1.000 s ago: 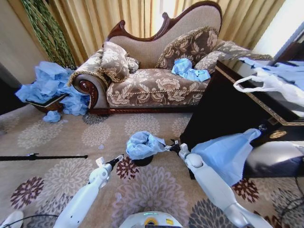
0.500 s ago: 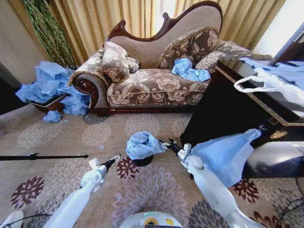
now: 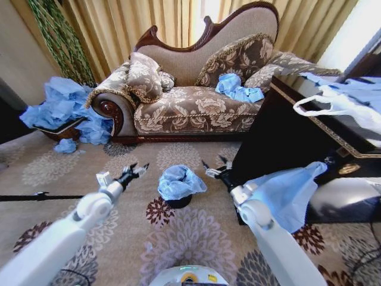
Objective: Place a garbage bag over the trash bin.
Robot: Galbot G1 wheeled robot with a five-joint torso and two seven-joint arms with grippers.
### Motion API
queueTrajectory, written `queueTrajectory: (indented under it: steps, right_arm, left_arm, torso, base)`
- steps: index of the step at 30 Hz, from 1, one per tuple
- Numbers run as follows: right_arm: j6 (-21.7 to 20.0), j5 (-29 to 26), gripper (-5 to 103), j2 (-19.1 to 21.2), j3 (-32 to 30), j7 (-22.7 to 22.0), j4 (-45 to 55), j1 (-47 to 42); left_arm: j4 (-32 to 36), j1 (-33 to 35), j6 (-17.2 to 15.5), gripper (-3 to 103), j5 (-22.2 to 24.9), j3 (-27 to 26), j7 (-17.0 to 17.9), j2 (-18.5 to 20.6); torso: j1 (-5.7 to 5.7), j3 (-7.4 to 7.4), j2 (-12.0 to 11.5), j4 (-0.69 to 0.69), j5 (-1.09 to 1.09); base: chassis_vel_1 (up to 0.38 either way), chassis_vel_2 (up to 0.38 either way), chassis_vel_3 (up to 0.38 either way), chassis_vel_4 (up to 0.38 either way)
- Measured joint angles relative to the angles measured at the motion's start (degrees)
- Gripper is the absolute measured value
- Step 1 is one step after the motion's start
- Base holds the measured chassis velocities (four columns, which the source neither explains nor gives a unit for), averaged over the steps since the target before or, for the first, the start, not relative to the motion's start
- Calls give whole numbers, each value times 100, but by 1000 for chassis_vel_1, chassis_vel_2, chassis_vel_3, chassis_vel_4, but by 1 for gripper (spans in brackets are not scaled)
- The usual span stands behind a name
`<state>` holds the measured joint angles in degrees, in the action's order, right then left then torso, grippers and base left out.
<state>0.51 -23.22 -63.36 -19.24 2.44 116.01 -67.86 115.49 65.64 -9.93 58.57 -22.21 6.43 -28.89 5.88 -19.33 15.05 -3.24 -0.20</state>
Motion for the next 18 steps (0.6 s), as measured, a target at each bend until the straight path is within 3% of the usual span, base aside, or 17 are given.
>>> queueTrajectory:
  steps: [2,7,8,9,11,13,14,18]
  right_arm:
    - [-79,348,100,-18,-157,-411,218,-222]
    - [-246,654,100,-149,-329,-1016,686,-857]
    - [-247,723,100,-182,-363,-1089,791,-1052]
    - [-222,892,100,-284,-431,-1188,1011,-1450]
    - [-43,1232,100,-507,-537,-1289,1289,-2002]
    - [55,1333,100,-580,-559,-1315,1353,-2152]
    - [219,1513,100,-700,-578,-1382,1413,-2376]
    - [446,1707,100,-895,-620,-1491,1472,-2700]
  left_arm:
    - [81,19,1,77,-162,-5,-46,438]
    - [-16,-306,-67,76,-111,275,-12,876]
    - [-75,-524,-82,76,-47,487,-80,988]
    - [-201,-1038,-186,72,34,1130,-158,1138]
    - [-355,-2053,-369,74,164,2166,-151,1194]
    - [-372,-2286,-416,75,209,2351,-111,1179]
    - [-384,-2681,-526,75,298,2670,-45,1108]
    - [-428,-3075,-602,75,318,3086,-15,920]
  torso:
    - [0,0,0,11,4]
    - [0,0,0,14,-4]
    - [-1,0,0,9,-1]
    - [-1,1,0,6,7]
    - [0,-1,0,0,-8]
    - [0,-1,0,0,-6]
    - [0,0,-1,8,7]
    - [0,-1,-1,8,0]
  base:
    - [0,0,0,0]
    - [0,0,0,0]
    - [0,0,0,0]
    - [0,0,0,0]
    - [0,0,0,0]
    - [0,0,0,0]
    - [0,0,0,0]
    - [0,0,0,0]
